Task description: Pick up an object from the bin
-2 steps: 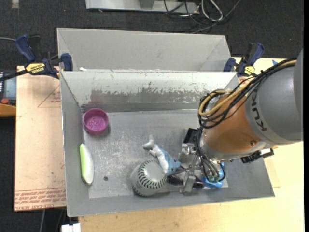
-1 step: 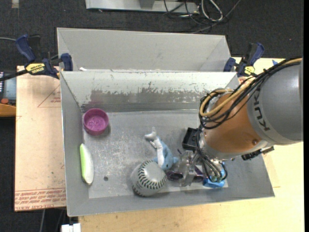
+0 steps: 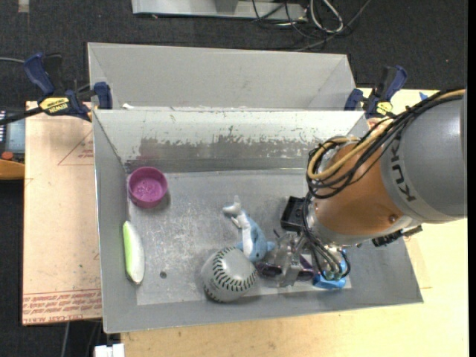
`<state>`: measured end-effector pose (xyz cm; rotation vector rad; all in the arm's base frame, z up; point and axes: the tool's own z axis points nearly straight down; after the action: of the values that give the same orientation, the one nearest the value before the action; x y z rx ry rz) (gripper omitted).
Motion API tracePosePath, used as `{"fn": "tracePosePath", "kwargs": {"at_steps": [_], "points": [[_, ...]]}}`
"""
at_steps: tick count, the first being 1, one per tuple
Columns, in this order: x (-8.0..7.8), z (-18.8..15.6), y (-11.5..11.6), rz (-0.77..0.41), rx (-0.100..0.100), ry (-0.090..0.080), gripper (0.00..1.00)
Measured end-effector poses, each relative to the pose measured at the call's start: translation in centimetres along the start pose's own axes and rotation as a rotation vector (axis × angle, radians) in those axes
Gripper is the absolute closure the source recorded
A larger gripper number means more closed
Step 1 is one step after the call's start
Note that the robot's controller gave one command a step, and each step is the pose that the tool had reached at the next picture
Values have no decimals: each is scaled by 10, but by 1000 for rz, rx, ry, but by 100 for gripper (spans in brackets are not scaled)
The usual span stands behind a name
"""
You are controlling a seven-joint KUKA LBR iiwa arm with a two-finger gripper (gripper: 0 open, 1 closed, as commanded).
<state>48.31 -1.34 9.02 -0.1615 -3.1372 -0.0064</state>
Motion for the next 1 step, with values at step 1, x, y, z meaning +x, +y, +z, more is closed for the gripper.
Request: {"fn": "tracePosePath", "kwargs": {"at_steps": [1], "points": [[0,0,0,0,0,0,100]]}}
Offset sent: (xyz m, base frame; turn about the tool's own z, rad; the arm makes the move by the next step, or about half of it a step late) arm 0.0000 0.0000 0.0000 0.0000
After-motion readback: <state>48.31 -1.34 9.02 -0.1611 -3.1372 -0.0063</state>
